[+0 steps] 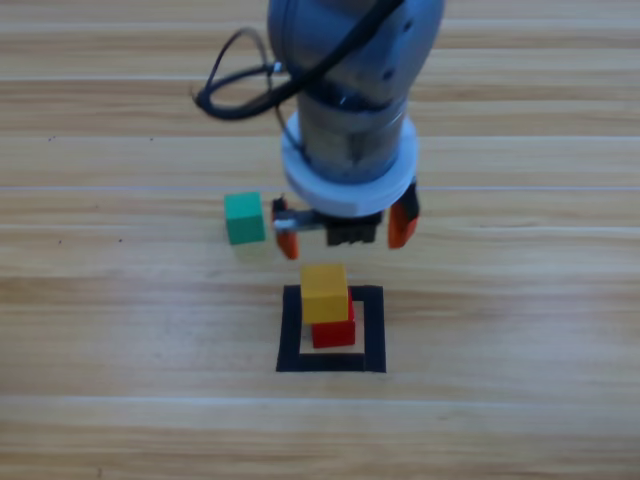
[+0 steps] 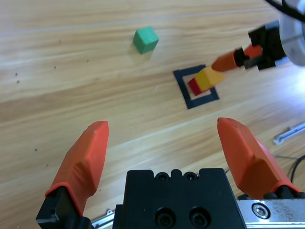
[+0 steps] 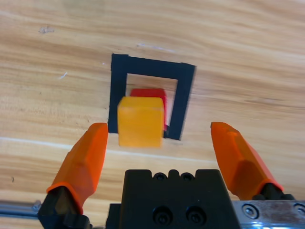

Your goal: Stack the blocks in the rectangular block: red at the bottom, yellow in the middle, green on top

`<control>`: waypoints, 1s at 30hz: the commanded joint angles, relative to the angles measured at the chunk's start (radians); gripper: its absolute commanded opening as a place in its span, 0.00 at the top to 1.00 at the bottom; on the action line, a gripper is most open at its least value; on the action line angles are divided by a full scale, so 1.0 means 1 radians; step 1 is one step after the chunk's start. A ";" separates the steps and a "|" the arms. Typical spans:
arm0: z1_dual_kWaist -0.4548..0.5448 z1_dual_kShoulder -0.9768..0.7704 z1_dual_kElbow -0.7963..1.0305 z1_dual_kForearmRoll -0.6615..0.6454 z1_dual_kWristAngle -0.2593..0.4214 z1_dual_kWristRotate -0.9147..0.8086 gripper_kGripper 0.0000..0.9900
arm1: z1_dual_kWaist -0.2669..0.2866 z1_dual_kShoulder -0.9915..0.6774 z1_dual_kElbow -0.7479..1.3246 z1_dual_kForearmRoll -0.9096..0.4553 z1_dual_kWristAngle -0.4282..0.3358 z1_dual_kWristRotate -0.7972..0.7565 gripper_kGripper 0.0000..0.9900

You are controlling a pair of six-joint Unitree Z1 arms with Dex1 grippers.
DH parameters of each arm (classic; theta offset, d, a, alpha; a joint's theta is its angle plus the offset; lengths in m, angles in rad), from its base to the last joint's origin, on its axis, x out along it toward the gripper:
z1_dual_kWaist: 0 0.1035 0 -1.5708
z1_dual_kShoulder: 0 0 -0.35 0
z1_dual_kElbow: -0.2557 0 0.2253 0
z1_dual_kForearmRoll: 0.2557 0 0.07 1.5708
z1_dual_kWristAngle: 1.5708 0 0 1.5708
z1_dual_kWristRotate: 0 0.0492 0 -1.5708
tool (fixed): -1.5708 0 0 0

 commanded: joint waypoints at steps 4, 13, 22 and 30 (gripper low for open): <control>0.013 0.348 -0.276 -0.009 -0.011 -0.052 0.01 | -0.022 -0.311 0.270 0.064 -0.106 -0.001 0.38; 0.013 0.768 -0.560 0.073 -0.020 -0.158 0.00 | -0.246 -0.515 0.616 0.063 -0.199 -0.072 0.20; 0.033 1.276 -1.041 0.414 0.031 -0.259 0.00 | -0.289 -0.526 0.691 0.058 -0.259 -0.098 0.00; 0.065 1.532 -1.320 0.629 0.057 -0.348 0.00 | -0.287 -0.786 0.988 -0.359 -0.012 -0.339 0.00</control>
